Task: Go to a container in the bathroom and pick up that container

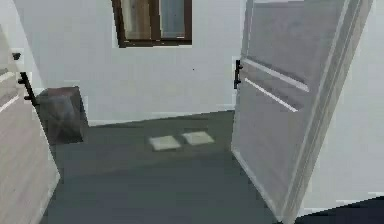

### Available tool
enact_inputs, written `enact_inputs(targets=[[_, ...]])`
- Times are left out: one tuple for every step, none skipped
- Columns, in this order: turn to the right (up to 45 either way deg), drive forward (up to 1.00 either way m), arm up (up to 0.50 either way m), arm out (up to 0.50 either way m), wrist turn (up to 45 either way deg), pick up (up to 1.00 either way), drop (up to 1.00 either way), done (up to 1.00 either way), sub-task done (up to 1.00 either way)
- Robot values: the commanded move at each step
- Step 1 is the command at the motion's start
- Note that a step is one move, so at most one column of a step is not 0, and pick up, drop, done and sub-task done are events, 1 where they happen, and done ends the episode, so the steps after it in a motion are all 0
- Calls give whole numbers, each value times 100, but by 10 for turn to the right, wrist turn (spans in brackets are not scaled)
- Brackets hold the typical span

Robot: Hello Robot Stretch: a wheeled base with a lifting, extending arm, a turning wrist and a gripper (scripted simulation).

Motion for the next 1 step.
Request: enact_inputs(targets=[[0, 100, 0, 0, 0, 0, 0, 0, 0]])
